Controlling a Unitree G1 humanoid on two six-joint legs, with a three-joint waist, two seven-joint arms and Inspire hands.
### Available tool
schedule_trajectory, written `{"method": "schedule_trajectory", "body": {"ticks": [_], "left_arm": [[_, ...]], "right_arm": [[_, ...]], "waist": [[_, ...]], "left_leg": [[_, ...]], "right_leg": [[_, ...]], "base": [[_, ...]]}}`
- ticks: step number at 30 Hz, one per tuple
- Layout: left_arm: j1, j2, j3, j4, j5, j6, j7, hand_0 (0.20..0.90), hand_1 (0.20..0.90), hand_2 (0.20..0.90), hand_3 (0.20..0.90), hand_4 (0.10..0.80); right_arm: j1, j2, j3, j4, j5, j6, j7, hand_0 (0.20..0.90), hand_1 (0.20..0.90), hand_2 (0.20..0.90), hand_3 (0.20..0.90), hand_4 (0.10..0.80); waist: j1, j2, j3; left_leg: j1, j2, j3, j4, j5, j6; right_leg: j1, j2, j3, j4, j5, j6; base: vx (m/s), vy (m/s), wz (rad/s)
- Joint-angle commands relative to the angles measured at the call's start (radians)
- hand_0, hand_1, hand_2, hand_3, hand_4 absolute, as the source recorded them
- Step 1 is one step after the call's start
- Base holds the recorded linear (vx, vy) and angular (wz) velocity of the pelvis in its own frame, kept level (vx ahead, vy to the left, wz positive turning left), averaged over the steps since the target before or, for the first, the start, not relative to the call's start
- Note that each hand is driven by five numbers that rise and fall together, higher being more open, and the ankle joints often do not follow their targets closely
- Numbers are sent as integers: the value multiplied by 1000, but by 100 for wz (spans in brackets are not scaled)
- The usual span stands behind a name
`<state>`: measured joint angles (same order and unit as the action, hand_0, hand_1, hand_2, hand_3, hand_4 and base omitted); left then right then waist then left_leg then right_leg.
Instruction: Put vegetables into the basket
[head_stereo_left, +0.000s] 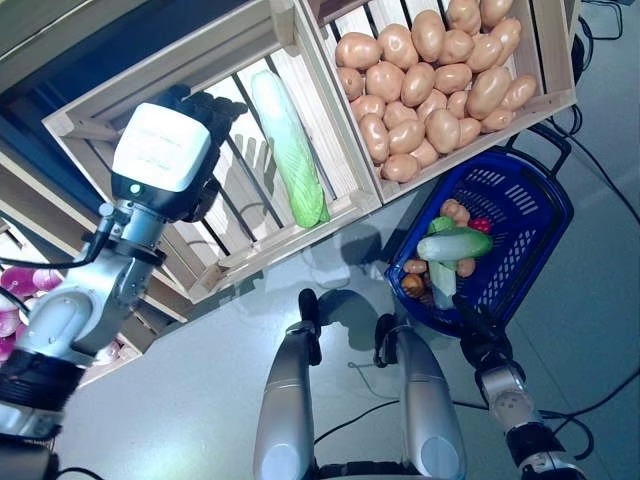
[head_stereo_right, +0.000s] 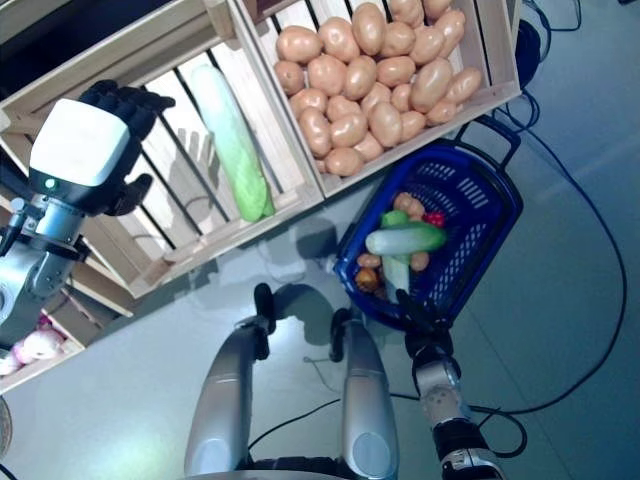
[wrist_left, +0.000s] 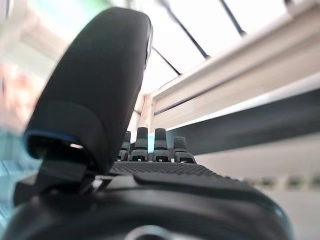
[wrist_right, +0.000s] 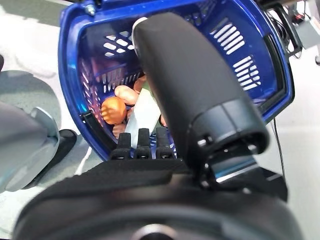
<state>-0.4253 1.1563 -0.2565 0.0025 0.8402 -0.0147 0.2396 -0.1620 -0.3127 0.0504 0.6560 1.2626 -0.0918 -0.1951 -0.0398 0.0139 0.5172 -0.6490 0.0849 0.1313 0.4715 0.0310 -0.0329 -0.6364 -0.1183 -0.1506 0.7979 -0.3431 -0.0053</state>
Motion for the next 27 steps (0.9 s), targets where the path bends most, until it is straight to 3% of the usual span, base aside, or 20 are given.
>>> {"method": "schedule_trajectory", "body": {"ticks": [1, 4, 7, 11, 16, 22, 27], "left_arm": [[-119, 11, -2, -40, 122, 55, -84, 900, 900, 900, 900, 800], [-168, 47, -67, -37, 124, 66, -107, 900, 900, 900, 900, 800], [-243, 69, -137, -28, 112, 58, -43, 900, 900, 900, 900, 800], [-343, 69, -269, 101, 91, 23, 138, 900, 900, 900, 900, 800], [-397, 35, -376, 239, 82, -19, 305, 900, 900, 900, 900, 800], [-414, -33, -422, 327, 131, -34, 506, 900, 900, 900, 900, 800], [-425, -61, -447, 372, 141, -52, 507, 900, 900, 900, 900, 800]], "right_arm": [[15, -82, -27, -37, -37, -84, 40, 900, 900, 900, 900, 800], [15, -92, -31, -35, -28, -99, 35, 900, 900, 900, 900, 800], [10, -103, -25, -44, 1, -109, 33, 900, 900, 900, 900, 800], [9, -96, -12, -42, 21, -108, 44, 900, 900, 900, 900, 800], [1, -103, 5, -49, 14, -87, 32, 900, 900, 900, 900, 800], [-15, -111, 31, -88, 23, -66, -8, 900, 900, 900, 900, 800], [-18, -114, 38, -111, 22, -57, -35, 900, 900, 900, 900, 800]], "waist": [[-34, 34, -39], [-40, 31, -36], [-50, 24, -29], [-63, 13, -26], [-74, 3, -24], [-83, -4, -24], [-94, -8, -28]], "left_leg": [[10, 10, 35, 125, -181, -1], [9, 11, 34, 133, -188, 0], [1, 18, 40, 143, -194, 7], [-10, 28, 47, 164, -206, 13], [-25, 41, 56, 183, -214, 18], [-33, 45, 66, 188, -217, 22], [-43, 52, 70, 215, -229, 23]], "right_leg": [[14, 5, 12, -158, 156, 2], [14, 4, 13, -158, 160, 7], [8, 3, 12, -161, 166, 9], [-12, 5, 18, -137, 167, 15], [-31, 9, 27, -117, 166, 16], [-51, 16, 35, -106, 168, 15], [-66, 15, 43, -81, 164, 15]], "base": [[0, 0, 0], [3, -5, -2], [-5, 1, 2], [8, 23, -4], [12, 43, -13], [-3, 36, -3], [-2, 44, -14]]}}
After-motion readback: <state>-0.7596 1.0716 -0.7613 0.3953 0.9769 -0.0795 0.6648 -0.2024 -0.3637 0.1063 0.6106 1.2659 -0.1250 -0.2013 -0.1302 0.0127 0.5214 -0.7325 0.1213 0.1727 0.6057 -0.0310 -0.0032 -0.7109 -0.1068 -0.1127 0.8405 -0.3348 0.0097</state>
